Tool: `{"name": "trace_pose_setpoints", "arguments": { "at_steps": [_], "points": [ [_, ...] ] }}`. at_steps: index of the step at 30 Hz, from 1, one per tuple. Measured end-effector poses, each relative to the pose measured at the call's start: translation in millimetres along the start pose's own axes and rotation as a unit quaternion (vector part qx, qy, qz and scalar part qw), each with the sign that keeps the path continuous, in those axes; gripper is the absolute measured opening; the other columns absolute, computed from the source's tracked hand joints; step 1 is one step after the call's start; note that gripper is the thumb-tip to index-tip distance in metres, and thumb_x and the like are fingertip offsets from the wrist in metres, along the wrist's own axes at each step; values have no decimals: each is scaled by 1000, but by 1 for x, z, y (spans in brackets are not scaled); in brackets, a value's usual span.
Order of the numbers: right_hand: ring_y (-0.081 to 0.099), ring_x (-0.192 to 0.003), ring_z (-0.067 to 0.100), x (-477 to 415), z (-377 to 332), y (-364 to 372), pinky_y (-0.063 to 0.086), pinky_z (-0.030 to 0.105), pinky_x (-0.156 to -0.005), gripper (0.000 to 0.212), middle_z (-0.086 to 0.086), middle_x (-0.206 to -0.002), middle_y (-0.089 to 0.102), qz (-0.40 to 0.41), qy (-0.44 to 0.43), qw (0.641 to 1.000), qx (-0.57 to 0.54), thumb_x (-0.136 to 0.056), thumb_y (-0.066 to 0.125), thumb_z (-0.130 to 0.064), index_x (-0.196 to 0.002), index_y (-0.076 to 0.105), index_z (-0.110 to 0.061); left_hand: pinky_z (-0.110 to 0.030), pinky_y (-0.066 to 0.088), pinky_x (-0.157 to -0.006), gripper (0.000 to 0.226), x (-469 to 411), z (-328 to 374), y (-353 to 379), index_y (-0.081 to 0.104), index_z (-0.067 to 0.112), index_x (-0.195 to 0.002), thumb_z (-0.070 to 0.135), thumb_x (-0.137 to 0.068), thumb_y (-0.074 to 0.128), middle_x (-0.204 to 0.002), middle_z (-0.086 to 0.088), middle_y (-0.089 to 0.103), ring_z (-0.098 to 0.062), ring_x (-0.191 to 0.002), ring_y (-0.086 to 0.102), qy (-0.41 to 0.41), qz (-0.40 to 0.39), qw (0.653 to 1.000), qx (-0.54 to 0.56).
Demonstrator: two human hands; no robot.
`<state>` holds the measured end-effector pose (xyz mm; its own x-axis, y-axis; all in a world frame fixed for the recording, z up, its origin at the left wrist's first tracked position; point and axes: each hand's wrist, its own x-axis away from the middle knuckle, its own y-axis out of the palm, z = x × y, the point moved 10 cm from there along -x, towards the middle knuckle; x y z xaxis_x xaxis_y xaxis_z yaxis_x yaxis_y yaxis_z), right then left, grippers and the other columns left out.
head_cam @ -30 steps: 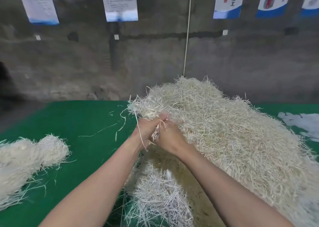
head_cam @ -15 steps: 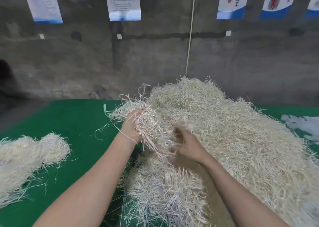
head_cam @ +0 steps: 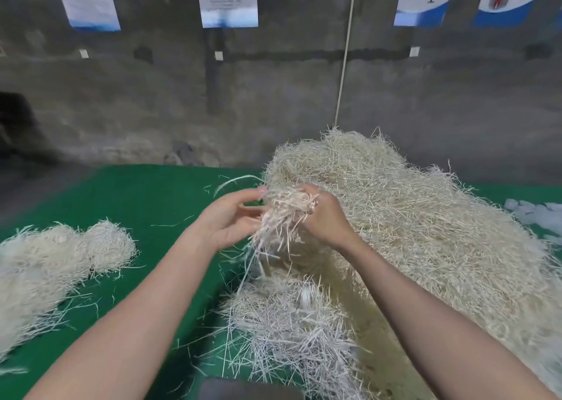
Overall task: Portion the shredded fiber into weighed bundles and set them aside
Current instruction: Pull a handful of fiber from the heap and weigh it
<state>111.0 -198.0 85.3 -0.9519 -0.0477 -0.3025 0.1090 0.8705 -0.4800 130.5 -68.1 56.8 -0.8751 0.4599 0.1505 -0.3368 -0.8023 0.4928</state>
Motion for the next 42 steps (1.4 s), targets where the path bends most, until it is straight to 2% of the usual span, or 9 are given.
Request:
{"name": "trace_pose_setpoints", "arguments": {
  "at_steps": [5,8,10,13,17,25,30,36,42],
  "points": [
    [50,-46,2,-11,2,-8,40,14,-41,74,2,-80,60,74,118,985,-98,-82,66,-1,-145,27,-4,-39,46,-87,38,26,26,-85,67,19,-105,36,-73,74,-100,1,69,-17,-95,56,128,287,937,-155],
    [59,-104,21,-12,-9,17,56,34,-80,85,12,-129,47,44,142,985,-87,-82,68,-12,-147,14,-5,-66,35,-99,85,19,-14,-55,30,35,-145,60,-71,63,-150,-2,27,-36,-137,24,38,115,989,-91],
    [49,-122,30,3,-18,60,45,43,-101,83,14,-145,35,-31,155,986,-47,-82,69,-17,-147,17,-9,-59,50,-84,81,20,-34,-28,31,31,-142,55,-73,64,-140,-2,26,-42,-132,28,20,47,998,-33],
    [57,-95,11,32,-20,103,52,31,-87,35,6,-122,52,-133,141,980,-39,-83,67,-18,-113,50,-23,-45,49,-93,39,30,-39,-47,63,18,-108,36,-74,70,-122,-10,50,-33,-120,50,46,179,983,-7],
    [49,-116,10,62,14,91,43,36,-101,44,-5,-129,50,-73,143,980,-121,-79,71,-22,-118,50,-25,-51,44,-100,56,55,-45,-101,63,13,-113,36,-64,75,-133,-15,54,-32,-118,54,31,240,966,-95],
    [62,-90,7,113,74,134,53,14,-68,55,-1,-124,55,-131,175,972,85,-89,57,-12,-139,36,-19,-37,33,-97,56,87,-87,-153,56,20,-120,44,-71,70,-142,-3,39,-24,-130,35,-53,205,955,-210],
    [31,-121,-11,117,35,180,34,24,-101,117,-24,-136,25,-224,136,962,-74,-65,81,-13,-142,4,-55,-33,48,-94,78,78,-106,-127,36,16,-136,17,-71,80,-131,-7,51,-21,-113,54,-57,138,902,-406],
    [53,-78,-15,141,55,153,39,0,-56,71,-21,-112,50,-51,164,983,-60,-76,75,-6,-132,40,-32,-44,27,-112,101,107,-118,-123,36,34,-139,17,-52,83,-144,-10,37,-22,-120,50,-75,26,977,-196],
    [62,-85,1,219,94,164,48,11,-64,56,-14,-106,63,-13,268,958,-100,-76,71,-6,-122,49,-31,-10,39,-91,64,146,-174,-117,44,57,-121,22,-77,74,-136,29,38,-5,-122,46,24,-19,900,-434]
  ]
}}
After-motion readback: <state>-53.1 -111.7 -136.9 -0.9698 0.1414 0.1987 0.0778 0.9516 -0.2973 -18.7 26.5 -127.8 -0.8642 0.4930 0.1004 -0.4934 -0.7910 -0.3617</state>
